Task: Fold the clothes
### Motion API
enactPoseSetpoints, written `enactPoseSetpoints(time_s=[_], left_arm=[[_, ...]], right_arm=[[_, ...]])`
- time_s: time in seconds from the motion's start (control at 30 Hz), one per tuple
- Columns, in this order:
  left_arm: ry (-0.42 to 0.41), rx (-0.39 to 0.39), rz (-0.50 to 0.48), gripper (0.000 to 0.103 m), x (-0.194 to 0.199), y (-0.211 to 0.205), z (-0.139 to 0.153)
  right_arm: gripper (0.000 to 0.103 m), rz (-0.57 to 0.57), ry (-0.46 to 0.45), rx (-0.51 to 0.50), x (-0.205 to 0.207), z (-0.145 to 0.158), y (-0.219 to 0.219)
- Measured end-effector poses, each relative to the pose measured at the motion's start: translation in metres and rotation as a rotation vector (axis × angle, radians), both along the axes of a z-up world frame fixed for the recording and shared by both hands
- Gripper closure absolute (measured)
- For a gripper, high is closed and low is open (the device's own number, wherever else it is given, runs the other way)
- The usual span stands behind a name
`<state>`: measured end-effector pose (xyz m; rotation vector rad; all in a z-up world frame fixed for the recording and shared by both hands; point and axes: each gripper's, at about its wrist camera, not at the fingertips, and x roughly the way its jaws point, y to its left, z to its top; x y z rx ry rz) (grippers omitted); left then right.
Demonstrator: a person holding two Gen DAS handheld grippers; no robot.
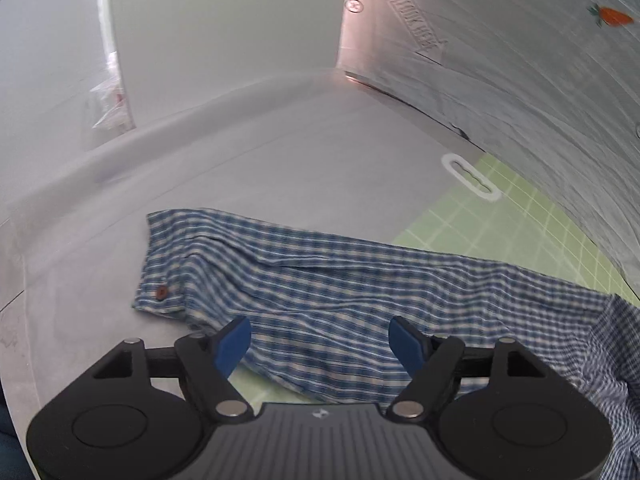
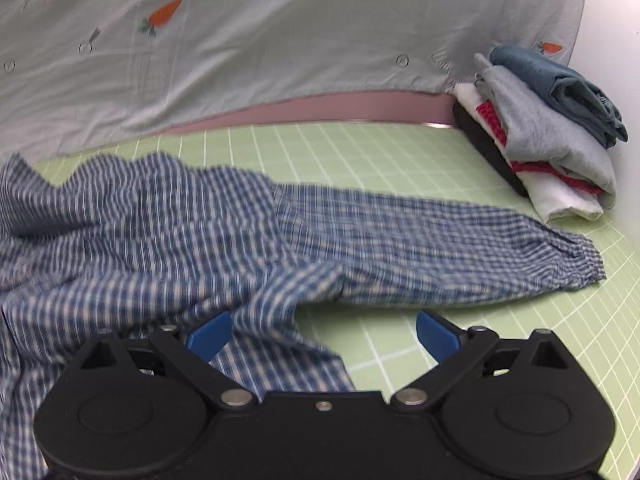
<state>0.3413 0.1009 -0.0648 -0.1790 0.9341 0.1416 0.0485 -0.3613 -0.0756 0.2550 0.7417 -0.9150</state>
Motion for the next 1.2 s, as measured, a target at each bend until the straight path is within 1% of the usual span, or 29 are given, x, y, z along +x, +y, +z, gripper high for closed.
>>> enactPoseSetpoints(time_s=[0.07, 0.13, 0.2, 0.3, 0.43, 0.47, 0.53, 0.63, 0.67, 0.73, 0.83, 0.87, 0.9, 0.93, 1.0, 1.03, 1.07, 1.13, 1.2], left_arm=[[0.018, -0.003, -0.081, 0.02, 0.01, -0.033, -0.003], [0.04, 0.004, -0.159, 0.02, 0.019, -0.068, -0.007], [0.059, 0.013, -0.232, 0.018, 0.028, -0.102, -0.012], [0.1, 0.035, -0.291, 0.017, 0.046, -0.143, -0.023], [0.145, 0.025, -0.334, 0.017, 0.073, -0.18, -0.037], [0.154, 0.033, -0.35, 0.017, 0.079, -0.188, -0.04], [0.16, 0.069, -0.374, 0.017, 0.088, -0.202, -0.046], [0.178, 0.096, -0.381, 0.017, 0.097, -0.216, -0.054], [0.182, 0.101, -0.379, 0.017, 0.099, -0.219, -0.056], [0.177, 0.105, -0.369, 0.013, 0.104, -0.221, -0.058], [0.172, 0.102, -0.36, 0.01, 0.111, -0.223, -0.06], [0.169, 0.103, -0.358, 0.01, 0.112, -0.223, -0.061], [0.166, 0.104, -0.358, 0.009, 0.114, -0.224, -0.061], [0.162, 0.104, -0.359, 0.008, 0.115, -0.224, -0.062], [0.155, 0.105, -0.359, 0.007, 0.118, -0.225, -0.063], [0.151, 0.105, -0.357, 0.006, 0.119, -0.226, -0.063], [0.148, 0.106, -0.356, 0.006, 0.121, -0.226, -0.063], [0.141, 0.106, -0.357, 0.006, 0.123, -0.228, -0.063], [0.14, 0.106, -0.357, 0.006, 0.126, -0.229, -0.063]], right_arm=[[0.003, 0.023, -0.018, -0.008, 0.02, 0.006, -0.012], [0.003, 0.051, -0.033, -0.01, 0.044, 0.01, -0.026], [0.006, 0.086, -0.054, 0.007, 0.073, 0.008, -0.04], [0.012, 0.152, -0.085, 0.043, 0.114, 0.004, -0.062], [0.023, 0.287, -0.112, 0.108, 0.172, -0.006, -0.079], [0.03, 0.327, -0.123, 0.14, 0.185, -0.009, -0.082], [0.038, 0.393, -0.121, 0.17, 0.208, -0.017, -0.084], [0.038, 0.475, -0.109, 0.203, 0.24, -0.03, -0.085], [0.037, 0.489, -0.107, 0.22, 0.247, -0.034, -0.086], [0.036, 0.514, -0.101, 0.246, 0.259, -0.043, -0.085], [0.036, 0.536, -0.089, 0.254, 0.27, -0.051, -0.083], [0.038, 0.543, -0.086, 0.256, 0.273, -0.053, -0.082], [0.042, 0.553, -0.081, 0.256, 0.275, -0.055, -0.081], [0.051, 0.566, -0.075, 0.256, 0.277, -0.057, -0.08], [0.061, 0.595, -0.055, 0.236, 0.281, -0.058, -0.077], [0.078, 0.611, -0.046, 0.227, 0.283, -0.058, -0.077], [0.089, 0.629, -0.04, 0.22, 0.285, -0.057, -0.078], [0.096, 0.656, -0.042, 0.21, 0.287, -0.055, -0.081], [0.097, 0.625, -0.087, 0.201, 0.288, -0.051, -0.093]])
